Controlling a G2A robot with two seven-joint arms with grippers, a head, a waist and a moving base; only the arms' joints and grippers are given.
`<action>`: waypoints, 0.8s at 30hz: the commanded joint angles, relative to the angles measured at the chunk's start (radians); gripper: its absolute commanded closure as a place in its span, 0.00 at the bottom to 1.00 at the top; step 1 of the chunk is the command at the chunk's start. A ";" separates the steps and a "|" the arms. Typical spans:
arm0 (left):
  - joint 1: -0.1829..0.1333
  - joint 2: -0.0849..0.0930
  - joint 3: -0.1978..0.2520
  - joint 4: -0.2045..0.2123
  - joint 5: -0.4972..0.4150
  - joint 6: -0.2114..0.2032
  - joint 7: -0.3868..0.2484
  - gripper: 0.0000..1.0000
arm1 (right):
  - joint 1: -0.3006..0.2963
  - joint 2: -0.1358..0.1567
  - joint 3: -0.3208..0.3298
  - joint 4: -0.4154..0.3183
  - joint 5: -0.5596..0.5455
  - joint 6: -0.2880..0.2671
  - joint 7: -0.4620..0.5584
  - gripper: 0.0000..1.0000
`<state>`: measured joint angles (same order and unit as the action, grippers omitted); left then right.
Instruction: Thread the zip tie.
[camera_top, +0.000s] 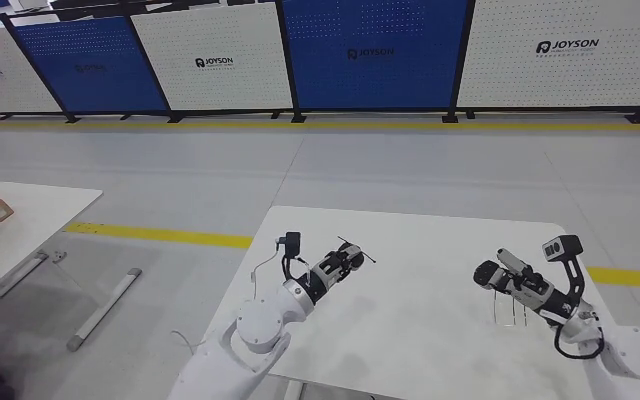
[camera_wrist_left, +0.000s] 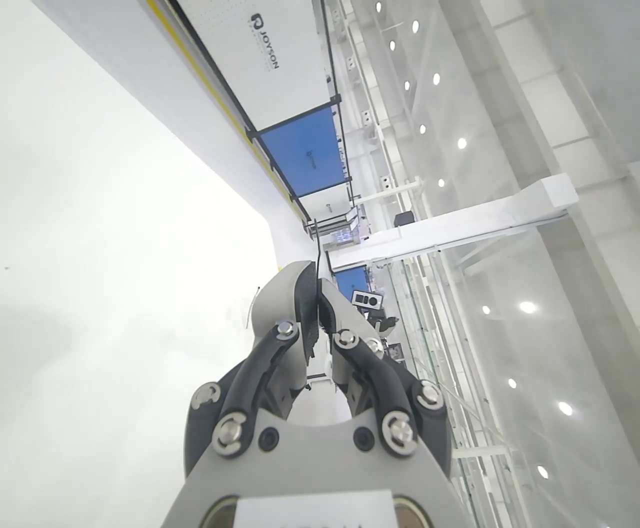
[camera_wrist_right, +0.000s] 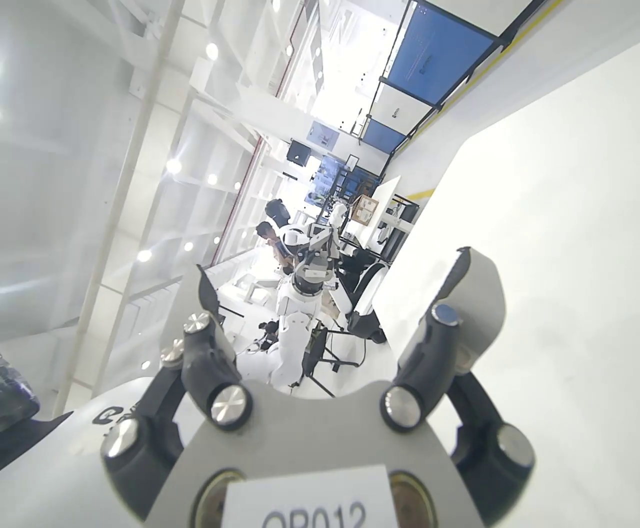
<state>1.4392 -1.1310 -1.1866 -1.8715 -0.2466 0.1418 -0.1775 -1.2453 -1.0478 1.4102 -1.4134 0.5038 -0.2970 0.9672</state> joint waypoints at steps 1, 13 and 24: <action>0.000 0.000 0.000 0.000 0.000 -0.003 0.000 1.00 | 0.000 0.000 0.000 0.000 0.000 -0.001 0.000 0.00; -0.004 -0.002 -0.021 -0.048 -0.029 0.007 0.006 1.00 | 0.000 0.000 0.000 0.000 0.000 -0.001 0.000 0.00; 0.043 0.007 -0.110 -0.178 -0.023 0.079 0.002 1.00 | 0.000 0.000 0.000 0.000 0.000 -0.001 0.000 0.00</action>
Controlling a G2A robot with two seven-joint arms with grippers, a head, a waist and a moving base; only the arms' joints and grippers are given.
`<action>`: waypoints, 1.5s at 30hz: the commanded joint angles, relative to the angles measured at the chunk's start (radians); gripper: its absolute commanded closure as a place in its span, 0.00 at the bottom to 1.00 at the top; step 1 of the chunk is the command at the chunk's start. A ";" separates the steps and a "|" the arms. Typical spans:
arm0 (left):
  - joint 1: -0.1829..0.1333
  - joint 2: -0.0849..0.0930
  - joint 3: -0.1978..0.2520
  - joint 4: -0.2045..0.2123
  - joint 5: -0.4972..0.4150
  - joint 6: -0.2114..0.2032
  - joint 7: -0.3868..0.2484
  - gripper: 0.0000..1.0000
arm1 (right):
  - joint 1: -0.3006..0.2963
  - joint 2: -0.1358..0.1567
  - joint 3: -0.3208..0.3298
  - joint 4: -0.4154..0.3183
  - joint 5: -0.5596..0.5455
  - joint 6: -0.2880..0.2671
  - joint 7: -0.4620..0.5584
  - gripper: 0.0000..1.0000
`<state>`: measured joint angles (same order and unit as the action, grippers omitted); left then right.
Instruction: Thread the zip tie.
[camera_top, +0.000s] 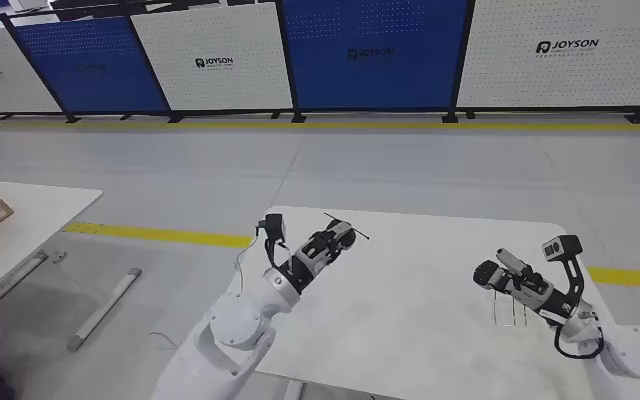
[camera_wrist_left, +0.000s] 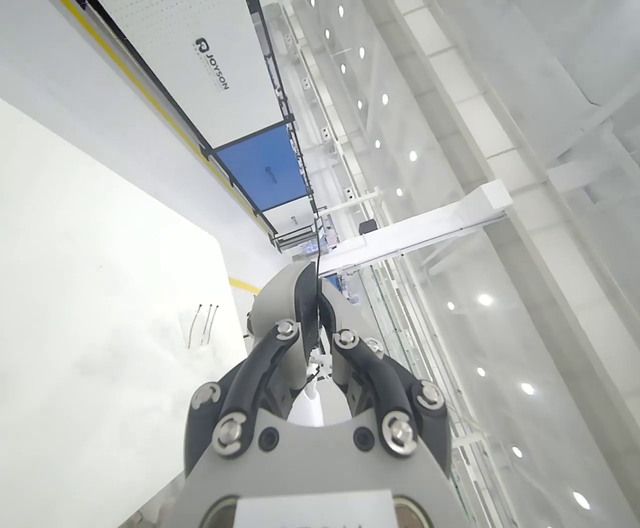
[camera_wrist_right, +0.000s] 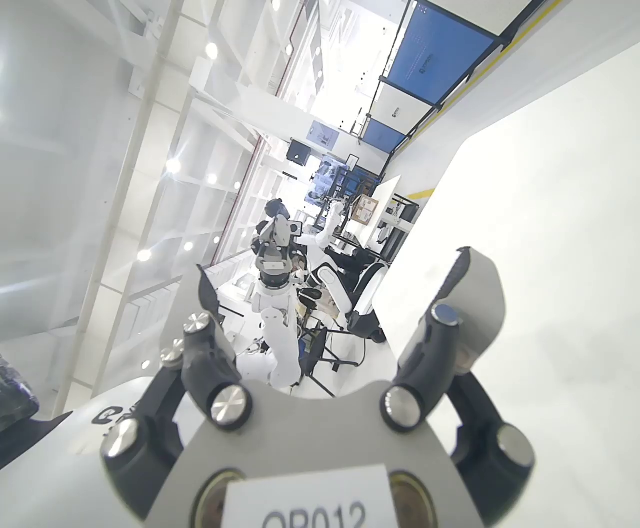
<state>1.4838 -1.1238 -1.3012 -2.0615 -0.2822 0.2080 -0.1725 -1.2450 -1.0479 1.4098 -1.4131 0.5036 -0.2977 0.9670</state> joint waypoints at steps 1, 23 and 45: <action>-0.005 0.000 0.013 0.029 0.025 0.024 -0.007 1.00 | 0.000 0.000 0.000 0.000 0.000 0.000 0.000 0.00; -0.089 -0.031 0.159 0.268 0.089 0.007 0.052 1.00 | 0.000 0.000 0.000 0.000 0.000 0.000 0.000 0.00; 0.034 -0.015 0.044 0.042 0.092 -0.018 -0.008 1.00 | 0.000 0.000 0.000 0.000 0.000 0.000 0.000 0.00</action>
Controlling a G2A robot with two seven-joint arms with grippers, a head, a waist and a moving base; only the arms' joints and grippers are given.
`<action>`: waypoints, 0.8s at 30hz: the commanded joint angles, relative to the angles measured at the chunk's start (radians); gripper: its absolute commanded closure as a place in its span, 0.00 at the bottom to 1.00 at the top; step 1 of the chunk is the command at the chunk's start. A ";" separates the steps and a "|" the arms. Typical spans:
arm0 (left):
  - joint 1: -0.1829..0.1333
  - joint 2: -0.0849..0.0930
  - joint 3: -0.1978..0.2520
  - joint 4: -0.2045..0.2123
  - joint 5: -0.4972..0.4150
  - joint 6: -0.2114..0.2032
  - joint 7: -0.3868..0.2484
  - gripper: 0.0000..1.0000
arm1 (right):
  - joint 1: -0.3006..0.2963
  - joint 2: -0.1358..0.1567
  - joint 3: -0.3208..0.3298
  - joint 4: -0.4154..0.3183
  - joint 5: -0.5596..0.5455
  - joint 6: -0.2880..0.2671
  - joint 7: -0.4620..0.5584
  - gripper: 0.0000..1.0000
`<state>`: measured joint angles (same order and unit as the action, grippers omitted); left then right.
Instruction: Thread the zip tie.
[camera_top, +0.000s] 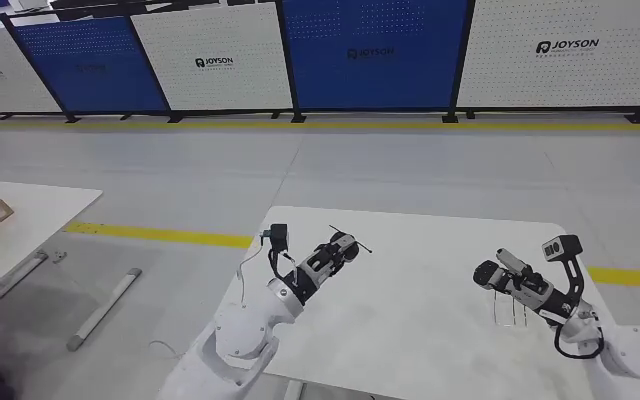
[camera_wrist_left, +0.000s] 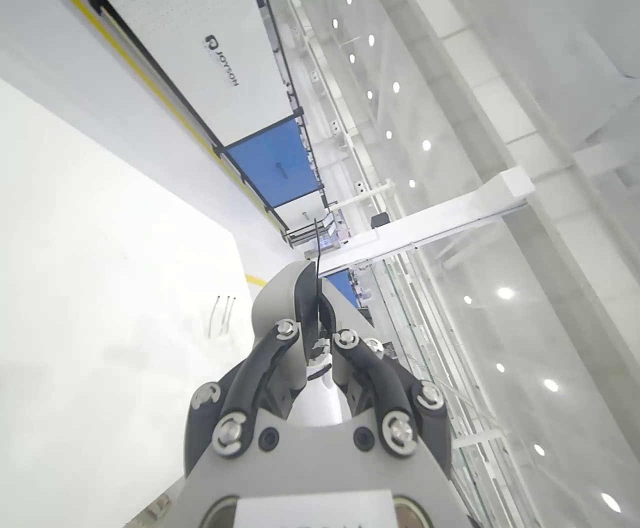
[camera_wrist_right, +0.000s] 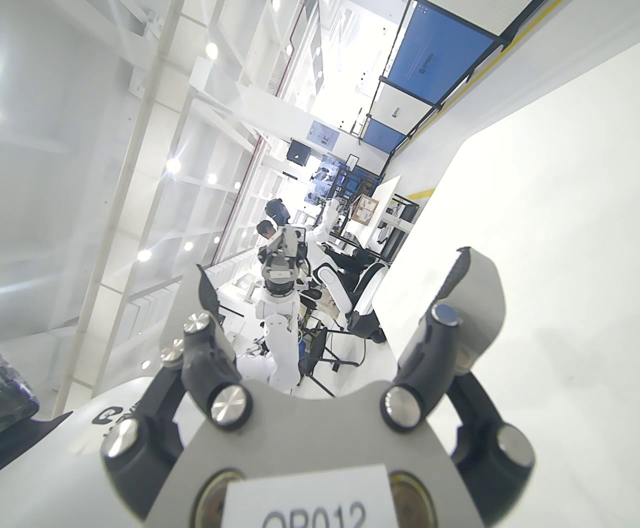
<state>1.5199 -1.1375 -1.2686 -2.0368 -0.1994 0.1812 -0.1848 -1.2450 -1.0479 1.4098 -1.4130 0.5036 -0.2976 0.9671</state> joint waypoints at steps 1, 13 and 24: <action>-0.011 -0.003 0.027 0.044 0.024 0.016 0.014 1.00 | 0.000 0.000 0.000 0.000 0.000 0.000 0.000 0.00; -0.105 -0.028 0.106 0.204 0.036 0.017 0.104 1.00 | 0.000 0.000 0.000 0.000 0.000 0.000 0.000 0.00; -0.043 -0.018 -0.010 -0.080 0.070 -0.033 0.132 1.00 | 0.000 0.000 0.000 0.000 0.000 0.000 0.000 0.00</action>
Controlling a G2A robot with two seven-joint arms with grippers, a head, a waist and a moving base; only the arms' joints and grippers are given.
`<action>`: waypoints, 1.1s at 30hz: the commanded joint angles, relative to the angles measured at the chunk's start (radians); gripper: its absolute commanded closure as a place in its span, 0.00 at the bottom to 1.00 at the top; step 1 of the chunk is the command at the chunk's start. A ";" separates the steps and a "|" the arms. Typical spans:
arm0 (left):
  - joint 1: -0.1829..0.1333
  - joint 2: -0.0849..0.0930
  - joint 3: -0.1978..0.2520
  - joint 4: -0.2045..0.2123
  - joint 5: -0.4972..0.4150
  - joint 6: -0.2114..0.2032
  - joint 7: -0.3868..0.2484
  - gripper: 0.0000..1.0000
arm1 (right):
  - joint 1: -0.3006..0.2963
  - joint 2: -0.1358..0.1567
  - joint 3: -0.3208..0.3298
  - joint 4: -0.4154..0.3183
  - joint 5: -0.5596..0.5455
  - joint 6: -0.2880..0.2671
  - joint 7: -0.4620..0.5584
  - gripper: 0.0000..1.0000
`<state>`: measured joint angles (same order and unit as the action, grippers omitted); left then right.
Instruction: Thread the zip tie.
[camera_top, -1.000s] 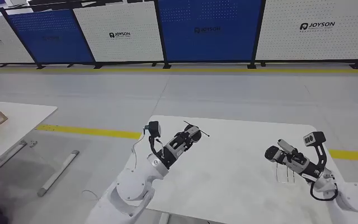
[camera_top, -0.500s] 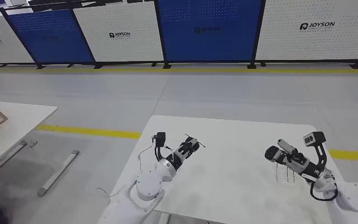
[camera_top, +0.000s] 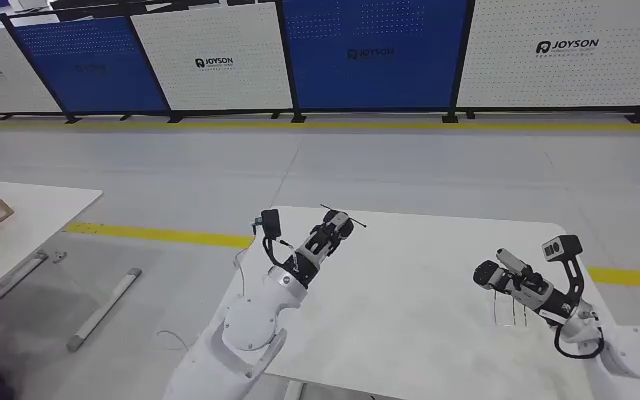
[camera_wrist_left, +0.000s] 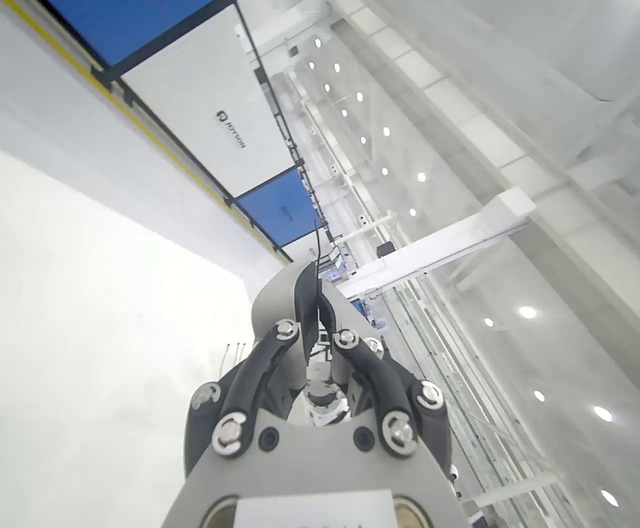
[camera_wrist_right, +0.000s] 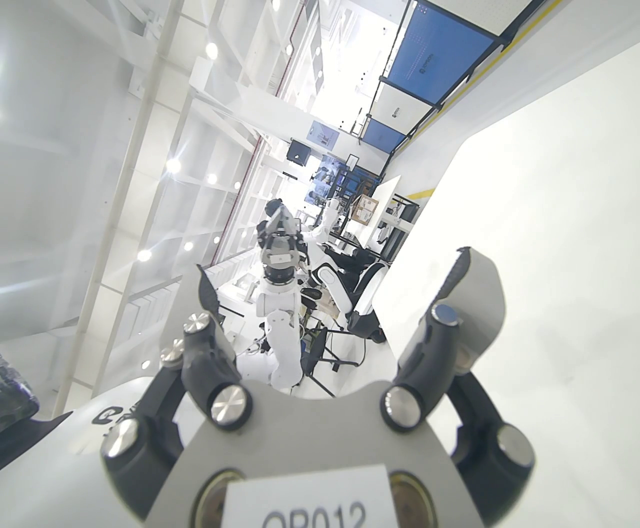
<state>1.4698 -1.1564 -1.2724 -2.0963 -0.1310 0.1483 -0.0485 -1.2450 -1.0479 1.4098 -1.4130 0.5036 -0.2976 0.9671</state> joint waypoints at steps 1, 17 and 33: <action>0.019 0.002 -0.014 -0.043 0.005 0.002 -0.012 1.00 | 0.000 0.000 0.000 0.000 0.000 0.000 0.000 0.00; -0.036 -0.018 0.093 0.199 0.028 0.044 -0.011 1.00 | 0.000 0.000 0.000 0.000 0.000 0.000 0.000 0.00; -0.066 -0.036 0.162 0.303 0.043 -0.001 0.040 1.00 | 0.000 0.000 0.000 -0.003 -0.002 0.001 -0.004 0.00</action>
<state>1.4036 -1.1920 -1.1109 -1.7931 -0.0878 0.1469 -0.0090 -1.2451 -1.0479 1.4098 -1.4135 0.5033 -0.2976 0.9667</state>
